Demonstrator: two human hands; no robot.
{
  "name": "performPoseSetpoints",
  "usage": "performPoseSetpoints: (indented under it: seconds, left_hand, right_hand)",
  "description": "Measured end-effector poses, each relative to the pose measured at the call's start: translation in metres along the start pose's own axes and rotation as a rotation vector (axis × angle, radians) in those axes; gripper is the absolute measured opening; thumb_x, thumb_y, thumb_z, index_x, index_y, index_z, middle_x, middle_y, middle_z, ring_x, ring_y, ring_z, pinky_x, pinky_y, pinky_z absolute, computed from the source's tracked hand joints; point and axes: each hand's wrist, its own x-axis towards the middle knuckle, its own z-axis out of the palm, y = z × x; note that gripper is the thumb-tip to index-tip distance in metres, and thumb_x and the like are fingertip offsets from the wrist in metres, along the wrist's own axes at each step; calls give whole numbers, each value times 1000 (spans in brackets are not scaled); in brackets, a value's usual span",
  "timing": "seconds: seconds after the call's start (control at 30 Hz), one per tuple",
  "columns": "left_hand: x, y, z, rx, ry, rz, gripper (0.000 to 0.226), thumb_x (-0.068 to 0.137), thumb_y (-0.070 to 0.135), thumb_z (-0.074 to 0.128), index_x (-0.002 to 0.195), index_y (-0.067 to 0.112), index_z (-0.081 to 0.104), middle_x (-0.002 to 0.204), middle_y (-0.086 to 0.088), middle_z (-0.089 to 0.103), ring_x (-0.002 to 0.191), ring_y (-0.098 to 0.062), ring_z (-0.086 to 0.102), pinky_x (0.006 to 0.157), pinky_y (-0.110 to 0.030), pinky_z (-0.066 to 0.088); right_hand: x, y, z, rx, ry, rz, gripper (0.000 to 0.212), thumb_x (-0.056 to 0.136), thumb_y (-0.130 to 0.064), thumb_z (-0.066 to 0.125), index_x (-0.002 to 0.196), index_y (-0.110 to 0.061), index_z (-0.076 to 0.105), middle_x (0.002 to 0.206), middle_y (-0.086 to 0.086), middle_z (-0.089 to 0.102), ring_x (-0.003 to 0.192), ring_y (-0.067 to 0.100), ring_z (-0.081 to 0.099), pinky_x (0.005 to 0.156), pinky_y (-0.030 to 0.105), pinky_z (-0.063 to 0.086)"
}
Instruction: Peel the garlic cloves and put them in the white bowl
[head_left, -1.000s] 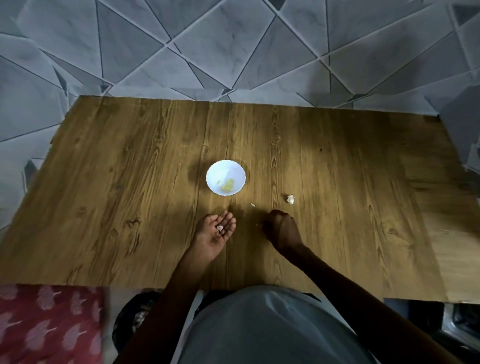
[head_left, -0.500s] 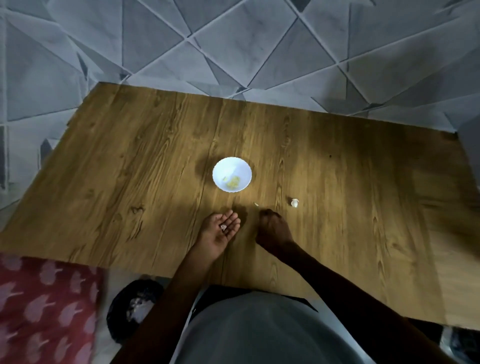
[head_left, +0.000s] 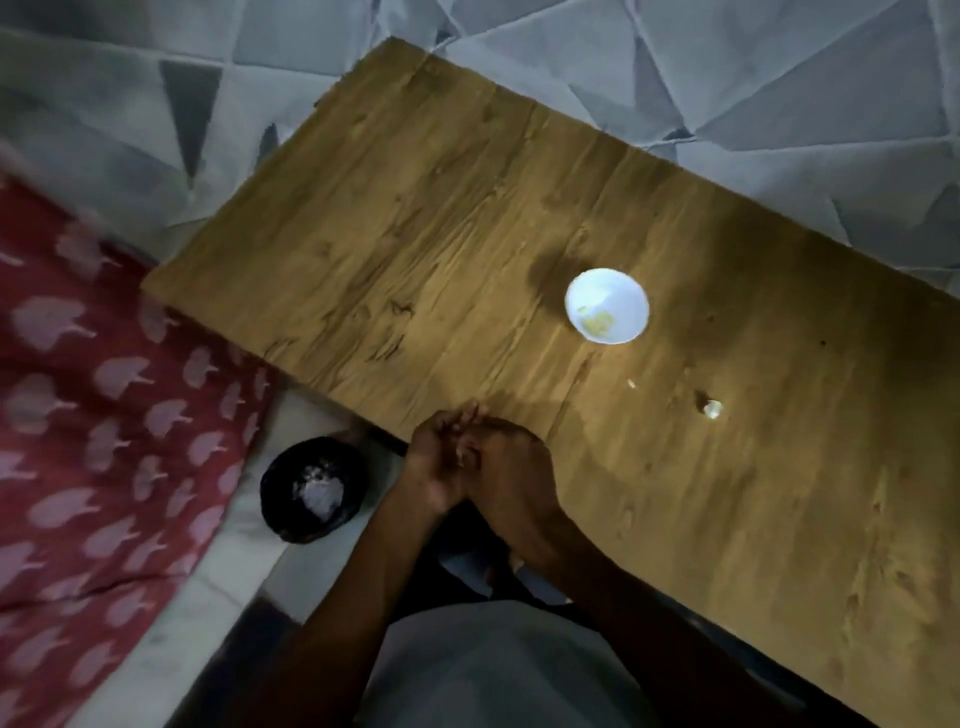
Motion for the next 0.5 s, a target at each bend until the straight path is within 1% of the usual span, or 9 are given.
performPoseSetpoints:
  seconds: [0.07,0.1,0.17,0.27,0.33,0.37,0.4,0.43,0.5]
  left_hand:
    - [-12,16,-16,-65,19,27,28,99,16,39,90,5,63,78,-7,71,59,-16,70,55,-22,54]
    - [-19,30,-32,-108,12,50,29,100,15,38,90,3,62,74,-8,71,56,-15,70,47,-20,52]
    - [-26,57,-62,-162,14,93,28,101,13,37,90,2,61,71,-8,72,53,-15,68,44,-19,52]
    - [-26,102,-129,-218,77,147,29,100,14,36,94,4,63,75,-8,73,59,-16,70,52,-23,56]
    - [-17,127,-169,-224,140,154,32,101,16,33,102,3,62,89,-8,73,69,-17,72,51,-25,56]
    - [-10,142,-196,-227,177,149,35,102,16,31,112,1,61,103,-9,70,84,-18,72,57,-27,57]
    - [0,154,-218,-224,219,150,38,102,16,29,123,0,57,118,-10,64,101,-21,67,68,-28,55]
    - [18,165,-250,-238,256,159,42,102,16,28,133,-2,51,128,-13,58,112,-25,61,78,-29,51]
    - [58,181,-306,-244,330,160,44,101,14,28,137,-4,47,134,-18,54,116,-31,57,91,-33,46]
  right_hand:
    - [3,-15,4,58,-5,-27,23,94,-17,54,97,-16,76,98,3,72,88,17,67,82,26,52]
    - [7,-31,11,129,-54,-63,24,93,-15,54,102,-15,76,105,3,71,95,17,65,88,24,49]
    - [11,-58,28,276,-147,-93,34,85,-10,51,108,-16,75,112,3,70,103,16,63,93,23,47]
    - [23,-99,85,415,-204,-71,40,79,-9,45,103,-21,74,106,-2,72,99,15,66,87,35,54]
    - [27,-118,124,462,-251,-19,29,87,-7,53,102,-19,74,103,-4,73,95,12,67,84,28,54]
    - [28,-130,153,467,-279,11,24,90,-7,56,102,-18,74,103,-4,73,95,10,66,83,21,51]
    - [28,-136,178,471,-296,38,21,92,-9,58,103,-18,74,104,-3,73,95,9,66,82,15,48]
    - [29,-144,212,482,-332,64,20,94,-14,58,106,-17,73,106,-3,73,97,9,66,82,13,47]
    - [29,-152,274,557,-416,112,24,96,-24,54,110,-19,72,110,-7,71,102,2,64,87,15,47]
